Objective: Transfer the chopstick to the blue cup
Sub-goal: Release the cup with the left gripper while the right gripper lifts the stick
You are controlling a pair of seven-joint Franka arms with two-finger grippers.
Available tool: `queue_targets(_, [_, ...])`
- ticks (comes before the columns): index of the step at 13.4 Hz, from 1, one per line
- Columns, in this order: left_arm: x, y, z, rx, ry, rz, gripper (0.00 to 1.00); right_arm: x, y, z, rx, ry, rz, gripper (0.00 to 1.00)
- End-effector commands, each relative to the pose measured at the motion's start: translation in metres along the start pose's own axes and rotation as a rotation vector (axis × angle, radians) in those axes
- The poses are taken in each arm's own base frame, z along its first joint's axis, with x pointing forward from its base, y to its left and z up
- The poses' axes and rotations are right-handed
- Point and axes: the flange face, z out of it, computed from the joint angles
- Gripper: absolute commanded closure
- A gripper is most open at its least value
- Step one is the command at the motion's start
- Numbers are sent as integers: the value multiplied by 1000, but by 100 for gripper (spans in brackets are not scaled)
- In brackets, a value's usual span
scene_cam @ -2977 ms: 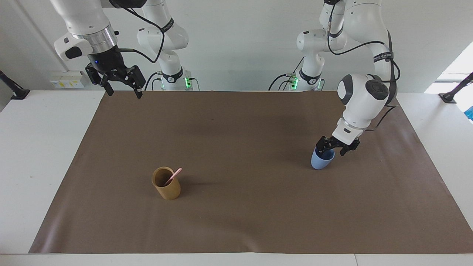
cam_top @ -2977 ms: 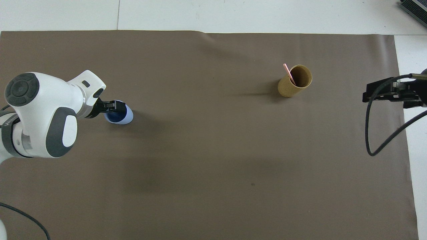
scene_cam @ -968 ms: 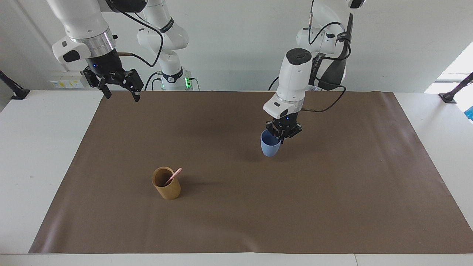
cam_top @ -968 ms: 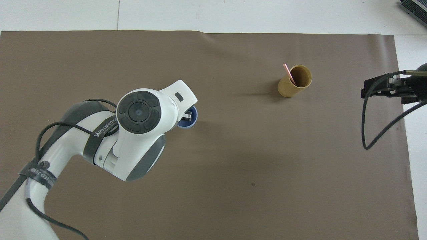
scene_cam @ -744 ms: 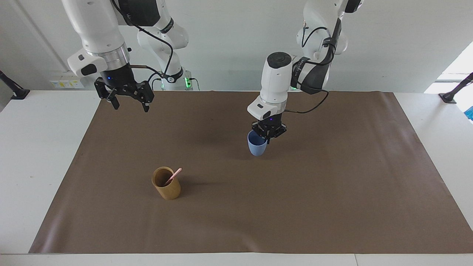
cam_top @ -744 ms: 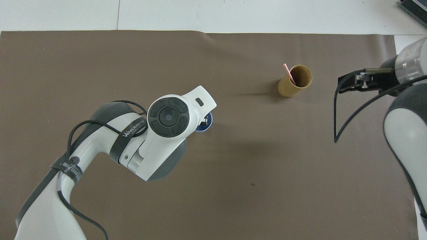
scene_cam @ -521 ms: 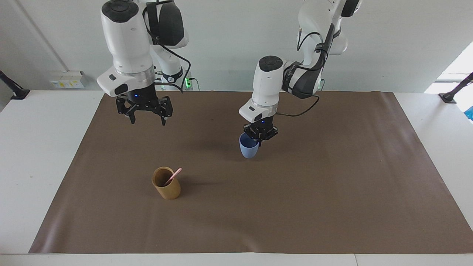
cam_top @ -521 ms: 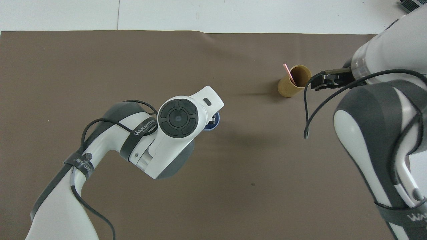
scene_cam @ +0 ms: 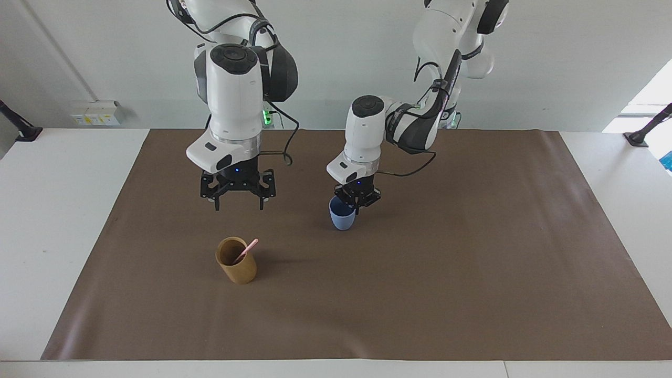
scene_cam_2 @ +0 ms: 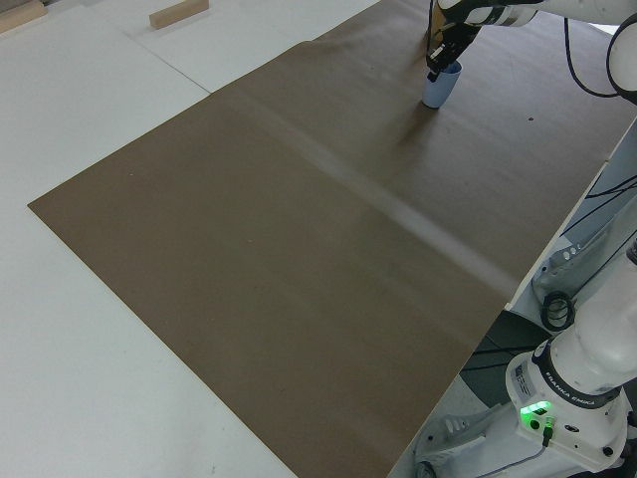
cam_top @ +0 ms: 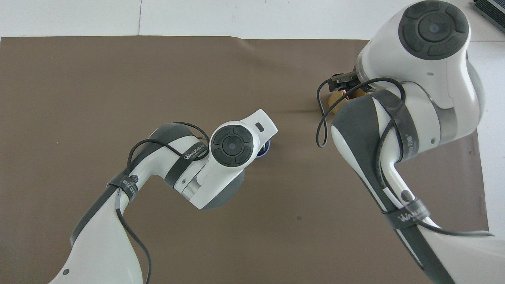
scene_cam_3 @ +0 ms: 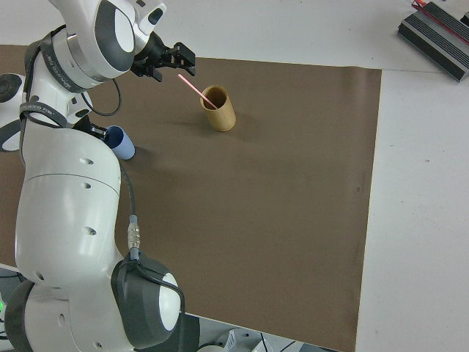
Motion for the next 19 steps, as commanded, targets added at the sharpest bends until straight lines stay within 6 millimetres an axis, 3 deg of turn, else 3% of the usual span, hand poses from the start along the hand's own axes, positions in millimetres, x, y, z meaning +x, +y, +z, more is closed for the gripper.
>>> queue_targets(1, [11,5,-1,-10,37,-25,96,17,-5,17,-13,12,-5,14])
queue_targets(2, [13,3,-2,-15,38,-33,24,20,-8,25,-10,18,-8,14])
queue_targets(3, [13,-1,-6,-9,31,-34,0,22,-13,34,-8,17,-14,14])
queue_targets(4, [14,-4,-13,-5,30,-36,0,23,-26,39,-5,24,-32,15])
queue_targets(8, [23,-28,-58,33,23,-67,0,33,-36,63,-25,48,-57,23])
queue_targets(11, [34,-80,-105,61,29,-96,0,36,-36,68,-57,62,-78,31])
queue_targets(14, [40,-153,-150,31,-10,-116,0,32,-37,65,-64,49,-87,74])
queue_targets(17, [31,-219,-177,63,-80,-73,0,32,-32,57,-50,58,-74,90])
queue_targets(18, [29,-240,-186,70,-89,-55,0,29,-24,51,-50,58,-66,100])
queue_targets(19, [26,-256,-193,75,-107,-27,0,25,-20,46,-50,58,-63,100])
